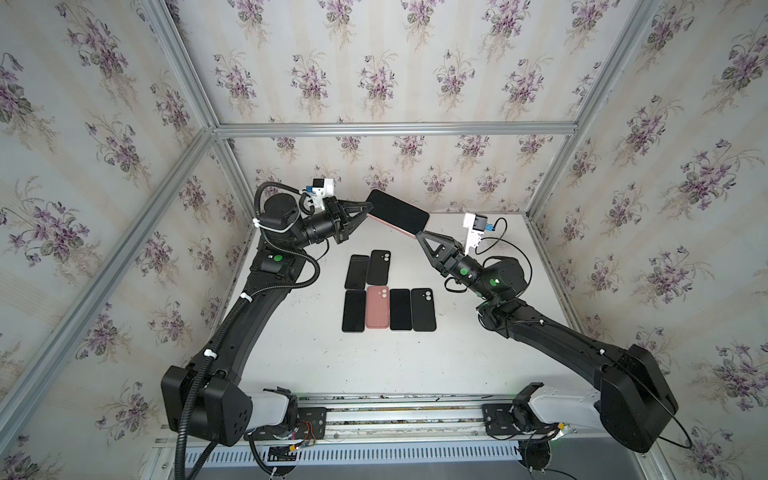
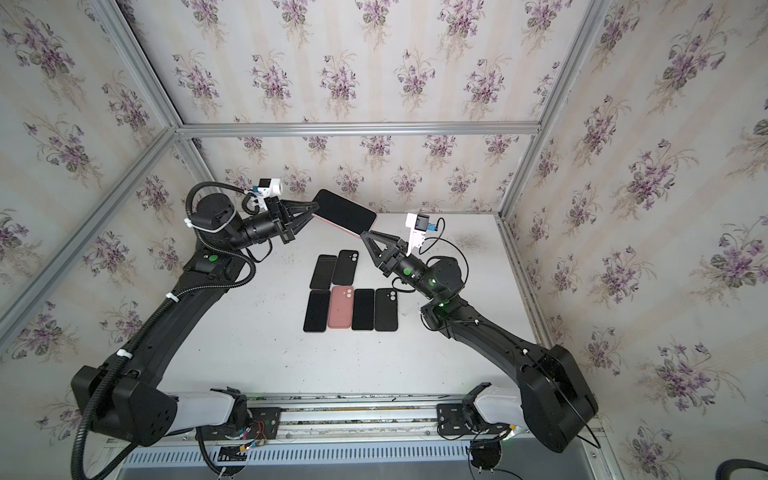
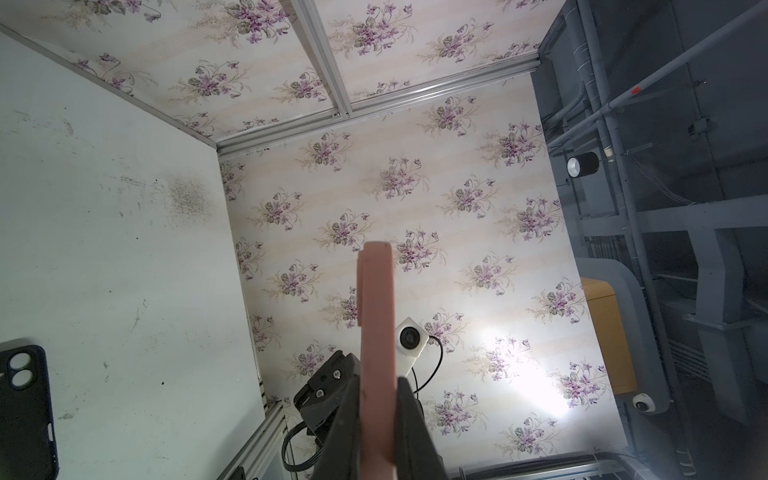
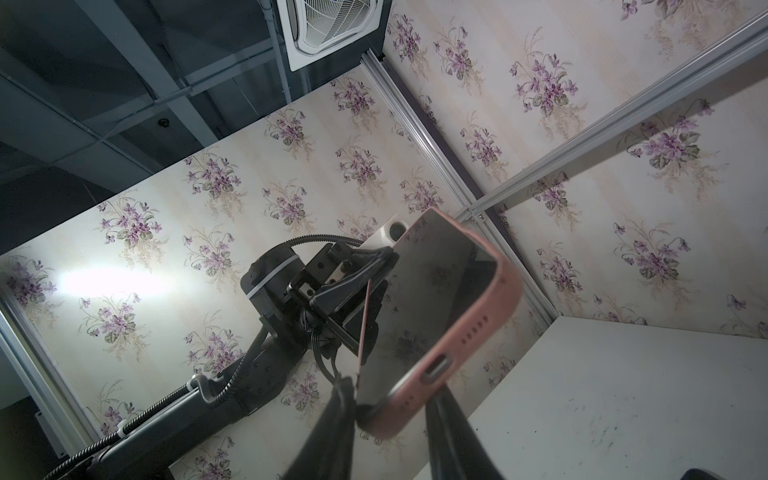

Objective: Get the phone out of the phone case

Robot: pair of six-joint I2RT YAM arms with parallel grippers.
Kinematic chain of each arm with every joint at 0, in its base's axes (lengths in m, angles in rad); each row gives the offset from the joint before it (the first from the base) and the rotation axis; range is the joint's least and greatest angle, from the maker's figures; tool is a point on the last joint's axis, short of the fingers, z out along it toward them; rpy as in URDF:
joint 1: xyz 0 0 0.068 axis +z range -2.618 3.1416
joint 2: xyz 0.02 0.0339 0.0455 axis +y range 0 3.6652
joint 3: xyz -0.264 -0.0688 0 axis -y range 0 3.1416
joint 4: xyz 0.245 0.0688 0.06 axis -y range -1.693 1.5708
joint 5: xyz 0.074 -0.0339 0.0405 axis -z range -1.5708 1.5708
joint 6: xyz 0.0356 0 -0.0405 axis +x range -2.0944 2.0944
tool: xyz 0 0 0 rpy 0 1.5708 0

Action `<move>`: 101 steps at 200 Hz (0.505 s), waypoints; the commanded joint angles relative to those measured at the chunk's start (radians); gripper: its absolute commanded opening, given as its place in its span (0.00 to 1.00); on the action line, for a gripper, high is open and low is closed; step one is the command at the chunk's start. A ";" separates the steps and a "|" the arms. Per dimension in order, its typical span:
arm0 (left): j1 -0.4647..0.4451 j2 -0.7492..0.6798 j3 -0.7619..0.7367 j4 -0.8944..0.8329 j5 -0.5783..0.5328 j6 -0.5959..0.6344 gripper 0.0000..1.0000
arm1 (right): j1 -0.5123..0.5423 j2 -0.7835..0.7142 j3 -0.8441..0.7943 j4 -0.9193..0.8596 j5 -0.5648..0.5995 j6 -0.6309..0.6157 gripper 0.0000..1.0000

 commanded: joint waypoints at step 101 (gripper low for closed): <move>-0.033 -0.080 0.002 0.011 -0.068 0.314 0.00 | 0.001 0.037 0.000 0.073 0.014 0.123 0.10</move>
